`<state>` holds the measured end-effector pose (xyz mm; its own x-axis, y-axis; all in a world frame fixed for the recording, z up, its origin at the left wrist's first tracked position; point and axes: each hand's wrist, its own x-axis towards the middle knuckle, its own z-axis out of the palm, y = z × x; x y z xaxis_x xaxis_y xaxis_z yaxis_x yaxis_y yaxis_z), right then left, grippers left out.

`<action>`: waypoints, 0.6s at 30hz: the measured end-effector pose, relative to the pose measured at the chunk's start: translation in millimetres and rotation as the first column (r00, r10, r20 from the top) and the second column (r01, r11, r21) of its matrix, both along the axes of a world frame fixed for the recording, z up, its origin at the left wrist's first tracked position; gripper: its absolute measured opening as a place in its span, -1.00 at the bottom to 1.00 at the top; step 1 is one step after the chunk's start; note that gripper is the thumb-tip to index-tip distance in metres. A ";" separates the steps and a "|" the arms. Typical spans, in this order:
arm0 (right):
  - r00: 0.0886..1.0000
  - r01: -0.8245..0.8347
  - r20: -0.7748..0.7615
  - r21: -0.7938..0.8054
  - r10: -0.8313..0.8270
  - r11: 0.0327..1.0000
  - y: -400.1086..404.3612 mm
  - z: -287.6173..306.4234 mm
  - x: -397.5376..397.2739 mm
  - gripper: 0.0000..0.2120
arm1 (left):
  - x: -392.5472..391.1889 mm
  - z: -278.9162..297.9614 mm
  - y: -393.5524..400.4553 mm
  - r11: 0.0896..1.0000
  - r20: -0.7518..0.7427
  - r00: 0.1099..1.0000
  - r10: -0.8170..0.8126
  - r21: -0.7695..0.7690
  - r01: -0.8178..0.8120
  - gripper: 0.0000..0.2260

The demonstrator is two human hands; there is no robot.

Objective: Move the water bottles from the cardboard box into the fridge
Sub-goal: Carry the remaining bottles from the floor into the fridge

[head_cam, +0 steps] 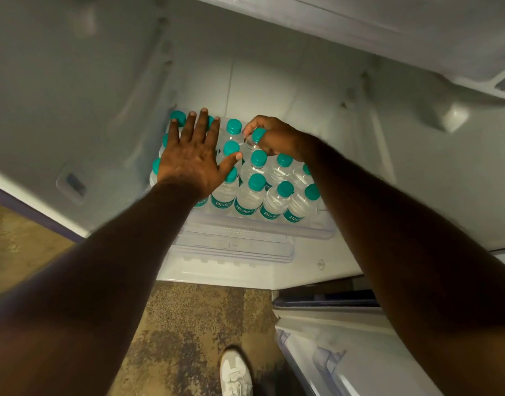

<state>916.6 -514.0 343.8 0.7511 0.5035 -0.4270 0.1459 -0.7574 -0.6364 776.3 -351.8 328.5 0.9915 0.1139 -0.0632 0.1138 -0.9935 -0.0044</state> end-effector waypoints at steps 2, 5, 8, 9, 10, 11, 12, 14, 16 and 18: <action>0.997 0.045 -0.067 0.018 -0.043 0.999 -0.8 3.1 -1.8 -0.68 | -0.3 -0.6 0.0 1.000 0.004 1.000 0.000 0.001 0.000 -0.18; 0.995 0.061 -0.088 0.055 -0.056 0.997 -0.8 8.7 -4.8 -0.60 | -0.8 -1.6 1.5 1.000 0.014 1.000 0.004 0.017 -0.004 -0.18; 0.995 0.080 -0.059 0.063 -0.076 0.995 2.7 13.0 -4.4 -0.47 | 0.5 -1.2 1.7 1.000 0.010 1.000 0.014 0.014 -0.014 -0.16; 0.996 0.070 -0.051 0.044 -0.068 0.997 3.8 13.0 -4.0 -0.44 | 0.6 -1.1 0.9 1.000 0.004 1.000 0.016 0.008 -0.016 -0.16; 0.998 0.053 -0.042 0.017 -0.052 0.998 4.9 12.9 -3.9 -0.41 | 0.9 -0.7 0.4 1.000 0.000 1.000 0.018 -0.002 -0.018 -0.15; 0.999 0.033 -0.031 -0.008 -0.034 0.999 5.8 12.6 -4.3 -0.38 | 0.9 -0.2 -0.2 1.000 -0.005 1.000 0.020 -0.013 -0.020 -0.15; 1.000 0.018 -0.020 -0.025 -0.019 1.000 6.6 12.9 -5.1 -0.35 | 0.7 0.4 -0.7 0.999 -0.011 1.000 0.024 -0.024 -0.024 -0.14; 1.000 0.005 -0.016 -0.028 -0.005 1.000 8.1 14.1 -6.6 -0.28 | -0.2 2.6 -1.2 0.999 -0.022 0.999 0.032 -0.040 -0.033 -0.14; 1.000 -0.003 -0.006 -0.016 0.002 1.000 8.7 15.4 -9.2 -0.26 | -0.9 4.1 -1.3 0.999 -0.032 0.999 0.034 -0.036 -0.035 -0.13; 0.999 -0.021 0.037 0.006 0.021 1.000 8.4 16.9 -12.1 -0.33 | -0.6 4.9 -1.4 0.999 -0.036 0.999 0.029 -0.028 -0.030 -0.13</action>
